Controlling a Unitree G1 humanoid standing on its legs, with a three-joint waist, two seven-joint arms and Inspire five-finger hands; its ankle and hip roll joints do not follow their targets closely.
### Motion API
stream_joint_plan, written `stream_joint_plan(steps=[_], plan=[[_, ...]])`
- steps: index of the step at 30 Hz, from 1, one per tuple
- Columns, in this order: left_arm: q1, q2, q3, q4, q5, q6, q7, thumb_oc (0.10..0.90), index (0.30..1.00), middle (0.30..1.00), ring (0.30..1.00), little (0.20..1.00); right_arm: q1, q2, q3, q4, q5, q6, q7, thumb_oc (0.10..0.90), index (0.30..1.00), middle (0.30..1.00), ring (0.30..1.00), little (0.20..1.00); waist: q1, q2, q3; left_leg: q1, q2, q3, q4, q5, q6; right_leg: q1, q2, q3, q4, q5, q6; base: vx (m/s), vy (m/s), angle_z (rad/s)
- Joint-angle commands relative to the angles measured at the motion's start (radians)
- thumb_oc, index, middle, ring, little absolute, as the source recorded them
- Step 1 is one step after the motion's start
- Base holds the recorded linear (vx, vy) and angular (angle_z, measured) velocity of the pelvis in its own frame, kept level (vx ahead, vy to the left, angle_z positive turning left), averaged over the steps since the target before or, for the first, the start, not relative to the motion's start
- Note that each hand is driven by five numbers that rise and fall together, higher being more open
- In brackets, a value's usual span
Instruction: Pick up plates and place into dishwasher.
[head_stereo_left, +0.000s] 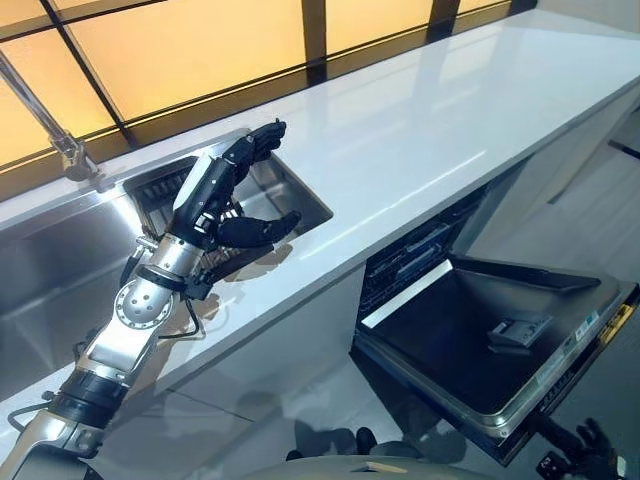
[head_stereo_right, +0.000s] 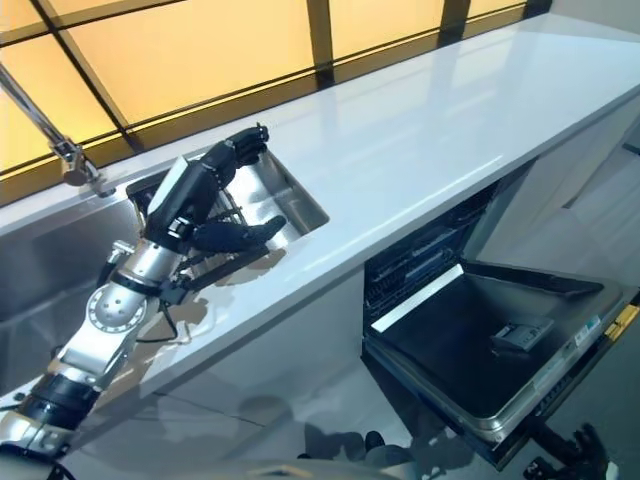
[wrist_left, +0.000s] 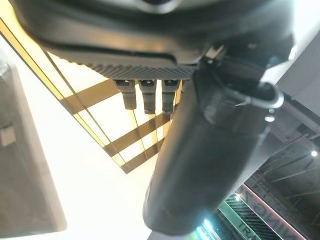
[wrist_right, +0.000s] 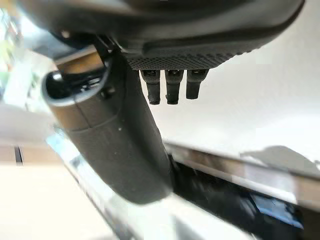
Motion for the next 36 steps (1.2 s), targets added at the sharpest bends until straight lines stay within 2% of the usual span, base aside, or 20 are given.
stream_joint_plan(steps=[1, 3, 6, 11, 12, 14, 15, 17, 20, 24, 25, 30, 36], plan=[[-0.194, 0.009, 0.017, -0.054, -0.07, -0.045, -0.006, 0.8, 0.9, 0.9, 0.9, 0.9, -0.093, -0.062, 0.044, 0.029, 0.063, 0.027, 0.25, 0.8, 0.9, 0.9, 0.9, 0.9, 0.025, 0.005, -0.021, 0.047, -0.037, 0.034, 0.007, -0.174, 0.049, 0.038, 0.1, -0.043, 0.01, -0.088, -0.005, 0.0, -0.056, 0.1], [-0.198, 0.004, 0.019, -0.053, -0.07, -0.04, -0.018, 0.8, 0.9, 0.9, 0.9, 0.9, -0.106, -0.054, 0.08, 0.023, 0.097, 0.072, 0.356, 0.8, 0.9, 0.9, 0.9, 0.9, 0.033, 0.001, -0.023, 0.049, -0.036, 0.028, 0.007, -0.174, 0.049, 0.041, 0.099, -0.05, 0.01, -0.091, -0.007, 0.0, -0.033, 0.11], [-0.207, -0.002, 0.021, -0.054, -0.07, -0.028, -0.036, 0.8, 0.9, 0.9, 0.9, 0.9, -0.123, -0.046, 0.149, -0.017, 0.151, 0.174, 0.52, 0.8, 0.9, 0.9, 0.9, 0.9, 0.044, -0.007, -0.025, 0.053, -0.036, 0.018, 0.007, -0.171, 0.046, 0.048, 0.099, -0.061, 0.01, -0.093, -0.012, 0.0, -0.026, 0.11], [-0.201, -0.009, 0.022, -0.052, -0.065, -0.036, -0.044, 0.8, 0.9, 0.9, 0.9, 0.9, -0.132, -0.054, 0.185, -0.116, 0.234, 0.239, 0.645, 0.8, 0.9, 0.9, 0.9, 0.9, 0.049, -0.015, -0.027, 0.057, -0.035, 0.009, 0.007, -0.168, 0.046, 0.054, 0.098, -0.069, 0.01, -0.095, -0.017, 0.0, -0.004, 0.01], [-0.19, -0.014, 0.023, -0.048, -0.059, -0.047, -0.047, 0.8, 0.9, 0.9, 0.9, 0.9, -0.13, -0.048, 0.209, -0.24, 0.311, 0.279, 0.678, 0.8, 0.9, 0.9, 0.9, 0.9, 0.05, -0.021, -0.028, 0.058, -0.035, 0.004, 0.007, -0.165, 0.046, 0.058, 0.098, -0.073, 0.01, -0.095, -0.019, 0.0, 0.0, 0.0], [-0.179, -0.028, 0.026, -0.014, -0.042, -0.078, -0.055, 0.8, 0.9, 0.9, 0.9, 0.9, -0.139, -0.043, 0.23, -0.405, 0.397, 0.275, 0.722, 0.8, 0.9, 0.9, 0.9, 0.9, 0.049, -0.027, -0.031, 0.058, -0.036, 0.001, 0.007, -0.163, 0.044, 0.058, 0.097, -0.077, 0.01, -0.095, -0.019, 0.0, 0.0, 0.0], [-0.178, -0.028, 0.026, -0.012, -0.041, -0.079, -0.055, 0.8, 0.9, 0.9, 0.9, 0.9, -0.14, -0.043, 0.231, -0.415, 0.406, 0.275, 0.735, 0.8, 0.9, 0.9, 0.9, 0.9, 0.049, -0.028, -0.032, 0.057, -0.036, 0.0, 0.007, -0.163, 0.044, 0.058, 0.097, -0.077, 0.01, -0.095, -0.019, 0.0, 0.0, 0.0], [-0.162, -0.037, 0.027, 0.014, -0.031, -0.111, -0.054, 0.8, 0.9, 0.9, 0.9, 0.9, -0.177, -0.052, 0.224, -0.548, 0.495, 0.316, 0.843, 0.8, 0.9, 0.9, 0.9, 0.9, 0.053, -0.032, -0.037, 0.057, -0.038, -0.006, 0.007, -0.164, 0.044, 0.059, 0.095, -0.077, 0.01, -0.097, -0.018, 0.0, 0.033, -0.07], [-0.154, -0.046, 0.035, 0.039, -0.041, -0.139, -0.069, 0.8, 0.9, 0.9, 0.9, 0.9, -0.234, -0.062, 0.204, -0.593, 0.577, 0.329, 0.944, 0.8, 0.9, 0.9, 0.9, 0.9, 0.066, -0.032, -0.043, 0.056, -0.042, -0.016, 0.007, -0.167, 0.046, 0.061, 0.093, -0.081, 0.01, -0.099, -0.016, 0.01, 0.033, -0.2], [-0.157, -0.052, 0.038, 0.051, -0.056, -0.146, -0.087, 0.8, 0.9, 0.9, 0.9, 0.9, -0.284, -0.065, 0.19, -0.6, 0.631, 0.341, 1.023, 0.8, 0.9, 0.9, 0.9, 0.9, 0.082, -0.031, -0.047, 0.054, -0.046, -0.023, 0.007, -0.166, 0.048, 0.061, 0.091, -0.086, 0.01, -0.099, -0.016, 0.0, 0.019, -0.13], [-0.16, -0.057, 0.035, 0.058, -0.065, -0.148, -0.097, 0.8, 0.9, 0.9, 0.9, 0.9, -0.306, -0.055, 0.188, -0.613, 0.705, 0.341, 1.103, 0.8, 0.9, 0.9, 0.9, 0.9, 0.094, -0.031, -0.051, 0.056, -0.048, -0.031, 0.007, -0.167, 0.051, 0.065, 0.088, -0.092, 0.01, -0.103, -0.016, 0.0, 0.0, 0.0], [-0.161, -0.066, 0.025, 0.063, -0.065, -0.151, -0.094, 0.8, 0.9, 0.9, 0.9, 0.9, -0.333, -0.031, 0.18, -0.63, 0.779, 0.327, 1.167, 0.8, 0.9, 0.9, 0.9, 0.9, 0.105, -0.028, -0.061, 0.058, -0.052, -0.043, 0.007, -0.168, 0.056, 0.072, 0.087, -0.097, 0.01, -0.107, -0.016, 0.01, 0.018, 0.1], [-0.166, -0.074, 0.017, 0.078, -0.064, -0.157, -0.095, 0.8, 0.9, 0.9, 0.9, 0.9, -0.351, -0.016, 0.17, -0.637, 0.785, 0.297, 1.179, 0.8, 0.9, 0.9, 0.9, 0.9, 0.112, -0.025, -0.067, 0.063, -0.054, -0.05, 0.007, -0.168, 0.057, 0.079, 0.084, -0.104, 0.01, -0.11, -0.016, 0.01, 0.009, 0.14]])
